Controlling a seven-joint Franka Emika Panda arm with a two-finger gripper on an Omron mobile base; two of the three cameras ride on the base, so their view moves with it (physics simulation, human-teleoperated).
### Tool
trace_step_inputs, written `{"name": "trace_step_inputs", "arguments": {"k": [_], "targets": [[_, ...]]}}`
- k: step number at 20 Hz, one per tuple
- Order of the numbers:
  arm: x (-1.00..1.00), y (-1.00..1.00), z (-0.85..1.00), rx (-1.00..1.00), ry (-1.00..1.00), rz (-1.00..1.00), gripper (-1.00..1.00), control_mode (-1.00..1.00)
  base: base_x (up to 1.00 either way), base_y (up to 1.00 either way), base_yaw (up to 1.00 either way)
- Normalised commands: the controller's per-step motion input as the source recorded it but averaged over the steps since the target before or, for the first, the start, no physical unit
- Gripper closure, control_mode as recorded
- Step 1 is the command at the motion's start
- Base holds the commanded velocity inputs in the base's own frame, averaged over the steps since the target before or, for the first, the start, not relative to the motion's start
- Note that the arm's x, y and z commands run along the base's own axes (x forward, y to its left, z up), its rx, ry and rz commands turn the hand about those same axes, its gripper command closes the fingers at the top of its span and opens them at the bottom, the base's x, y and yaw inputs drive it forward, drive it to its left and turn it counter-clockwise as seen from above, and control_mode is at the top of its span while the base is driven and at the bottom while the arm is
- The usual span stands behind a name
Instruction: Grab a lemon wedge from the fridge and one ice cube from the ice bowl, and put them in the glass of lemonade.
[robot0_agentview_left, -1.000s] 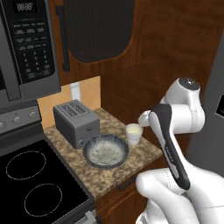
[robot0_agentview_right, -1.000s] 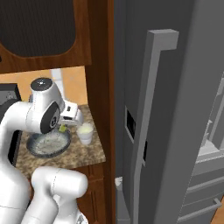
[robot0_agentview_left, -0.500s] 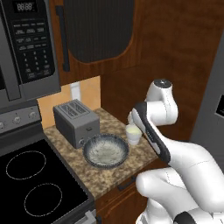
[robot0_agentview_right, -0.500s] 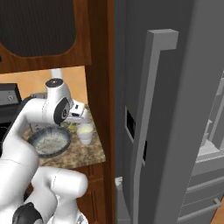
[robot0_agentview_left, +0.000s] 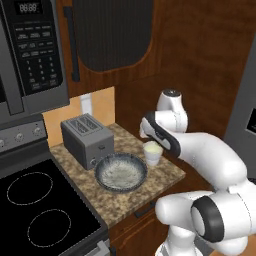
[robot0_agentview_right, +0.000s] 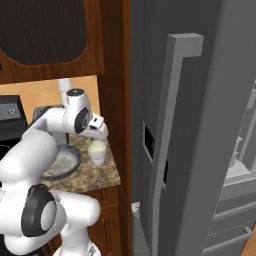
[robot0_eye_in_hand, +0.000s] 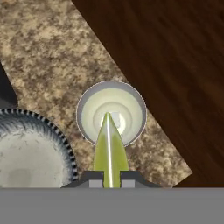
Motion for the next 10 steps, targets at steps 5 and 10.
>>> {"name": "trace_step_inputs", "arguments": {"k": [5, 10], "targets": [[0.10, -0.04, -0.39, 0.09, 0.08, 0.00, 1.00, -1.00, 0.00, 0.00, 0.00], [0.03, 0.00, -0.20, 0.00, 0.07, 0.00, 1.00, -1.00, 0.00, 0.00, 0.00]]}}
